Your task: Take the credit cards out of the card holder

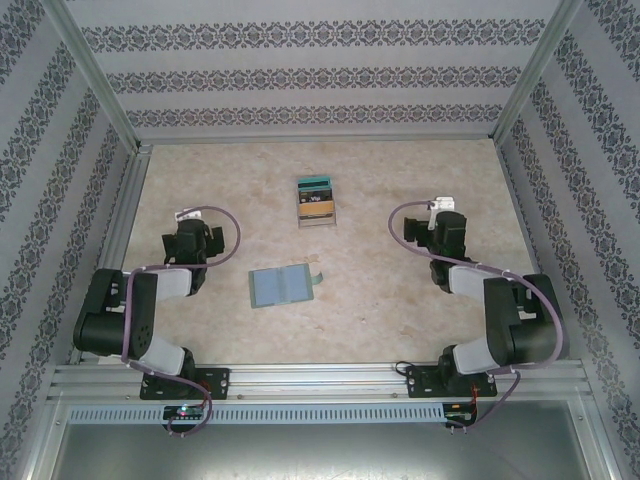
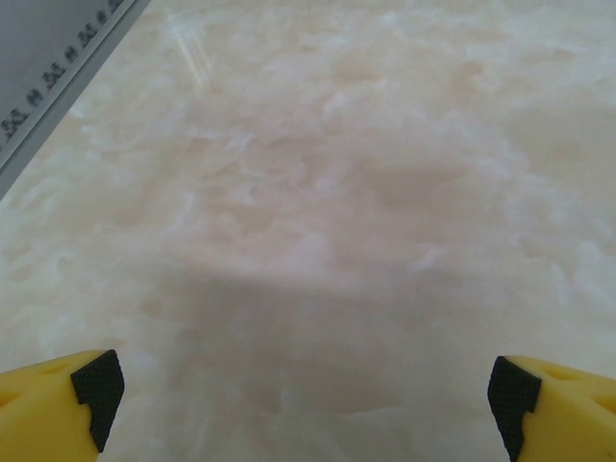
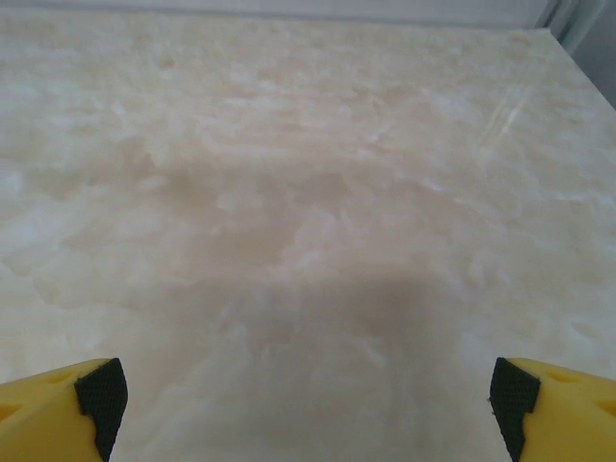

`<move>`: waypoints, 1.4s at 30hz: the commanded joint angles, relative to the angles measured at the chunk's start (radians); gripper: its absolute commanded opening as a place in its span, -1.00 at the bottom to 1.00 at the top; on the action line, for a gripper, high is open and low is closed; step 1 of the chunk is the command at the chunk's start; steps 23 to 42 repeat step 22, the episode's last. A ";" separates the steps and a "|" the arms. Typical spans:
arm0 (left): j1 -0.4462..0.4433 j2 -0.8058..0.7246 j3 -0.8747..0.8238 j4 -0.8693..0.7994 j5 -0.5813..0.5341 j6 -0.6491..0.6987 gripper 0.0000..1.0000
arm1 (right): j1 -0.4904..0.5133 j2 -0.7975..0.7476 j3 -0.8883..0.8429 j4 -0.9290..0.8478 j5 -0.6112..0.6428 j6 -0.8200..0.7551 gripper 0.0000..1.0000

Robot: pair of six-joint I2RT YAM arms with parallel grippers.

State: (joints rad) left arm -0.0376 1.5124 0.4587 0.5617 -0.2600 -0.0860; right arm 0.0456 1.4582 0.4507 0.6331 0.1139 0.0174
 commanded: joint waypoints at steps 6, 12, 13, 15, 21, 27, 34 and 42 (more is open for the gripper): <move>0.024 0.057 -0.060 0.316 0.182 0.065 0.99 | -0.029 0.041 -0.057 0.227 -0.101 0.000 0.96; 0.024 0.046 -0.052 0.276 0.192 0.068 0.99 | -0.028 0.044 -0.060 0.236 -0.094 0.000 0.96; 0.024 0.050 -0.055 0.291 0.192 0.068 0.99 | -0.028 0.045 -0.061 0.242 -0.095 0.000 0.96; 0.024 0.049 -0.054 0.287 0.191 0.068 0.99 | -0.028 0.044 -0.060 0.239 -0.094 0.000 0.96; 0.024 0.047 -0.052 0.283 0.195 0.068 0.99 | -0.029 0.044 -0.060 0.240 -0.096 0.002 0.96; 0.024 0.048 -0.052 0.283 0.195 0.069 0.99 | -0.029 0.044 -0.060 0.240 -0.096 0.001 0.97; 0.024 0.048 -0.052 0.283 0.195 0.069 0.99 | -0.029 0.044 -0.060 0.240 -0.096 0.001 0.97; 0.024 0.048 -0.052 0.283 0.195 0.069 0.99 | -0.029 0.044 -0.060 0.240 -0.096 0.001 0.97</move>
